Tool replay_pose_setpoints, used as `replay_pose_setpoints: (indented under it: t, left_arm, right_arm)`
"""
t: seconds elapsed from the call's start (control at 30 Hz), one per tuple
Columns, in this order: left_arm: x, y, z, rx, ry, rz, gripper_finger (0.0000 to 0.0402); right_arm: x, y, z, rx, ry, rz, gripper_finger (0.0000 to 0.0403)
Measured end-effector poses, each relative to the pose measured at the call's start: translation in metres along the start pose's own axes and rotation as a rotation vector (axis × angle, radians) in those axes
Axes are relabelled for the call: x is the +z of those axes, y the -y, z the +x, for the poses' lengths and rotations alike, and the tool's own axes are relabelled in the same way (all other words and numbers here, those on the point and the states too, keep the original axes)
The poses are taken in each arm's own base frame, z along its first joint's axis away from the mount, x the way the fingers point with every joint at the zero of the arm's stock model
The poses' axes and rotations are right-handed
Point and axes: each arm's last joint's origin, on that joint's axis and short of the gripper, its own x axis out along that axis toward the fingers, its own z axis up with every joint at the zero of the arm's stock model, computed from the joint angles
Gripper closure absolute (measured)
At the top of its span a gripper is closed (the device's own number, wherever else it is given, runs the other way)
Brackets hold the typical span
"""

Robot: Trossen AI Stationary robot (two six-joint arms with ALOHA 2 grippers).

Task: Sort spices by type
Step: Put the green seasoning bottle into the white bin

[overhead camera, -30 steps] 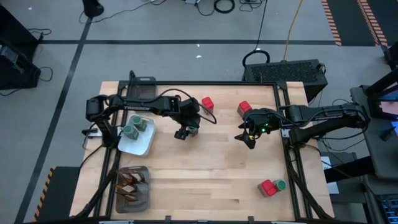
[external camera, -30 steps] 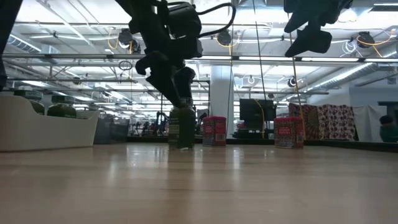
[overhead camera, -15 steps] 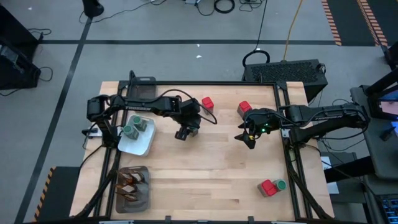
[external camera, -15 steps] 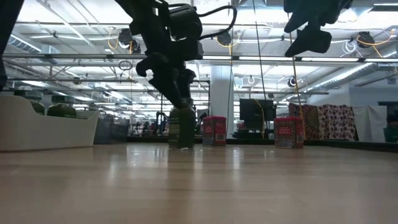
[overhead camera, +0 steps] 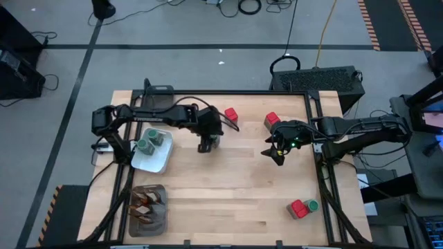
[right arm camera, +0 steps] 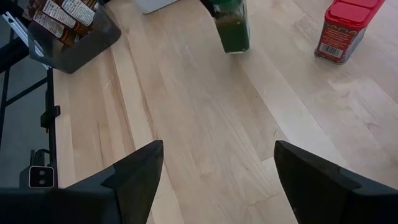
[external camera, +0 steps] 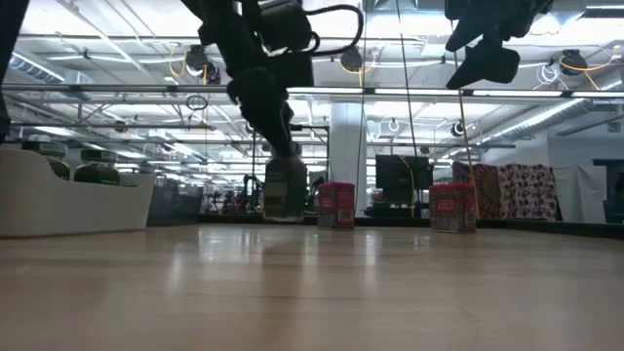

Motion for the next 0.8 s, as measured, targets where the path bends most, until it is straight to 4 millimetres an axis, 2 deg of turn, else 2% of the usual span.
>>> replay_pose_setpoints:
  t: [0.23, 0.43, 0.57, 0.8]
  left_arm:
    - [-0.002, 0.002, -0.029, 0.01, 0.031, -0.372, 0.0188]
    - [-0.011, 0.008, -0.058, 0.138, 0.016, -0.689, 0.0188]
    - [-0.02, 0.019, -0.077, 0.262, 0.007, -0.871, 0.0188]
    - [-0.041, 0.05, -0.108, 0.46, -0.012, -1.055, 0.0188]
  right_arm:
    - [0.0, 0.0, 0.0, 0.0, 0.0, -0.012, 0.0115]
    - [0.0, 0.0, 0.0, 0.001, 0.0, -0.047, 0.0115]
    - [0.0, 0.0, 0.0, 0.001, 0.0, -0.057, 0.0115]
    - [0.0, 0.0, 0.0, 0.001, 0.001, -0.107, 0.0115]
